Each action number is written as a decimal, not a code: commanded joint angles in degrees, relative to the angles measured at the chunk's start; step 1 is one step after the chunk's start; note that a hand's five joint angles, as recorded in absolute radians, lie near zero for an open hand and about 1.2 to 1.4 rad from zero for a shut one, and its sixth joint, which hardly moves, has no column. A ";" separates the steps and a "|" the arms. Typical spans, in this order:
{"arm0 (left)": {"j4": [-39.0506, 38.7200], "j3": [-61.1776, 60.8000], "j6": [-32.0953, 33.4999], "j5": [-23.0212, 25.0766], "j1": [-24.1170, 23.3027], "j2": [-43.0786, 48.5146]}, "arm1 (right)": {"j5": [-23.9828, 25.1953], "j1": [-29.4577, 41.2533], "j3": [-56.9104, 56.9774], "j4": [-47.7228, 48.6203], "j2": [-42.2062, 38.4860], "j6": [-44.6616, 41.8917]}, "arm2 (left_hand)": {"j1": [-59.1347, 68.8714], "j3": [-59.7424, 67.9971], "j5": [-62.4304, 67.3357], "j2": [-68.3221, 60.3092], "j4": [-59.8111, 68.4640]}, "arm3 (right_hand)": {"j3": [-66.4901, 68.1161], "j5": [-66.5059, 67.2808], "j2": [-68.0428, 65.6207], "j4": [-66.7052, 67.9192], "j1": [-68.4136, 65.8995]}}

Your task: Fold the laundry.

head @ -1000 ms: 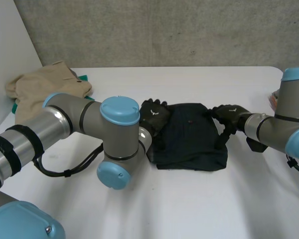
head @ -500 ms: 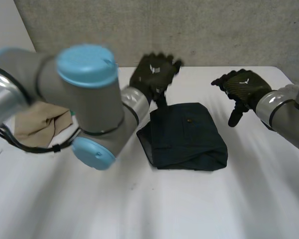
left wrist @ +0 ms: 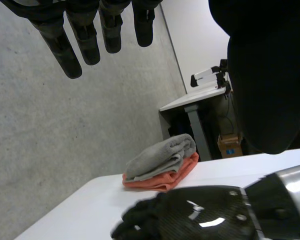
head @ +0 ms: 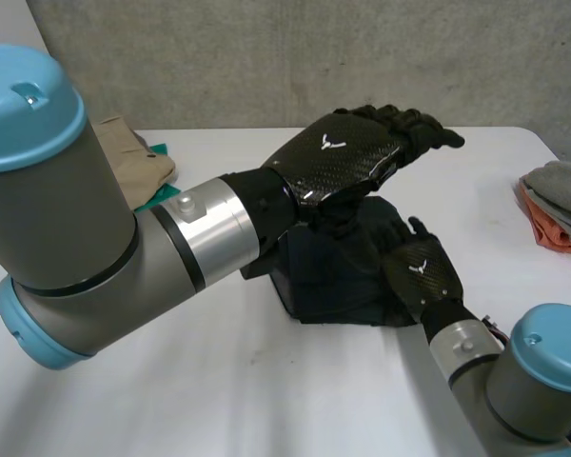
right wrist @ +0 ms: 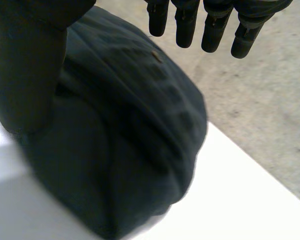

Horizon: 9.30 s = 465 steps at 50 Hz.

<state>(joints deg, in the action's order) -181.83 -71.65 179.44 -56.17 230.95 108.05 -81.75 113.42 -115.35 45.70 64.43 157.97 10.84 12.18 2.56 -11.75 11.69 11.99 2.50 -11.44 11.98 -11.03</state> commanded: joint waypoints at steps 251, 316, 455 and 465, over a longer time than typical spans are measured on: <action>-9.77 -5.62 9.34 -30.66 15.84 19.47 | 4.59 -2.68 53.73 -48.25 -18.45 0.24 | 2.74 1.40 1.02 -1.83 1.89 | 5.31 4.80 -5.86 5.32 -6.27; -7.31 1.16 6.89 -28.29 12.33 -28.94 | 7.05 -3.55 59.54 -63.45 32.68 -4.60 | 69.16 67.82 67.44 -68.25 68.31 | 68.01 67.50 -68.56 68.02 -68.97; -18.21 -28.36 12.95 -34.98 10.57 -2.39 | 4.50 -7.15 19.28 -45.24 8.42 -17.78 | 69.16 67.82 67.44 -68.25 68.31 | 68.01 67.50 -68.56 68.02 -68.97; -3.37 -36.98 12.51 -26.10 12.86 -22.26 | 5.03 -12.69 17.88 -77.14 19.85 -32.71 | 69.16 67.82 67.44 -68.25 68.31 | 68.01 67.50 -68.56 68.02 -68.97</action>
<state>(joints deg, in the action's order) -194.01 -105.33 192.24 -87.36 242.72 94.33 -77.09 103.55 -96.27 -16.11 79.55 133.43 64.47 68.08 56.92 -68.37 68.53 67.87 57.46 -66.59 68.44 -61.66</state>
